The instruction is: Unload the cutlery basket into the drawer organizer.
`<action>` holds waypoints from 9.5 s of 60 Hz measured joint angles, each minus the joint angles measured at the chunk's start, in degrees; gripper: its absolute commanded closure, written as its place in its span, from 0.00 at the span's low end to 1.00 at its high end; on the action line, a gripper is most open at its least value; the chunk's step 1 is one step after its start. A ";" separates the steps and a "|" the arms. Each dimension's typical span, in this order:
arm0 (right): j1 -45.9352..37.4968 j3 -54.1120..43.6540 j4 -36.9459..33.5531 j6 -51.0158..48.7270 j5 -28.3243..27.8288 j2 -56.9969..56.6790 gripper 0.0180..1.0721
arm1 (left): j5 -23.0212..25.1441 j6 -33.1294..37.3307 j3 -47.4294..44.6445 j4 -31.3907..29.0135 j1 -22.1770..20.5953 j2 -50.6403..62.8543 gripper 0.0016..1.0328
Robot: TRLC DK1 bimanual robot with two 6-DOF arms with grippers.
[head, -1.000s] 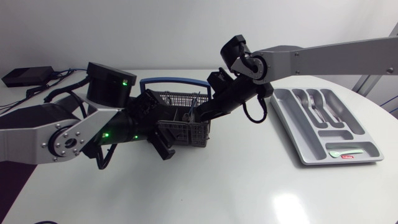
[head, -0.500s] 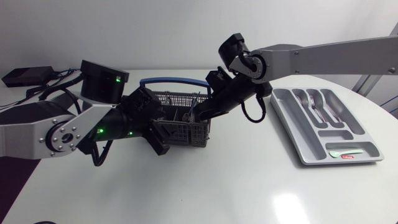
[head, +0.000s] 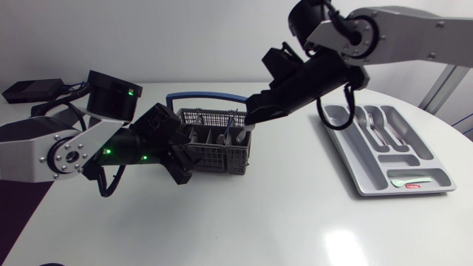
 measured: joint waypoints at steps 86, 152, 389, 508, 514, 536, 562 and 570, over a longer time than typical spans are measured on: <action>-52.76 -29.16 19.23 -23.23 35.28 -7.93 0.95 | 2.75 0.39 1.20 -2.93 -0.52 -0.87 0.31; -52.68 -31.39 16.28 -22.08 25.16 -16.46 0.05 | 4.09 0.13 7.89 -1.62 -0.50 7.23 0.31; -12.00 -44.89 14.27 -34.69 -12.52 -38.80 0.11 | 34.49 -12.83 20.26 -18.05 -8.46 12.41 0.97; -0.44 -42.80 16.11 -45.11 -12.66 -24.94 0.88 | 37.33 -5.38 21.46 -24.37 -12.94 14.69 0.76; -0.26 -42.86 16.06 -45.11 -12.41 -24.94 0.88 | 37.44 -5.38 21.46 -24.37 -12.94 14.69 0.76; -0.55 -42.86 15.19 -42.45 -4.66 -19.15 0.75 | 29.40 -2.08 20.52 -24.39 -10.12 14.08 0.76; 11.34 -42.18 1.86 -28.79 11.78 -14.73 0.44 | 17.44 4.31 13.44 -24.76 -7.91 10.43 0.70; 14.67 -41.94 0.81 -25.33 14.64 -13.97 0.44 | 15.04 5.16 11.52 -23.87 -7.93 9.33 0.69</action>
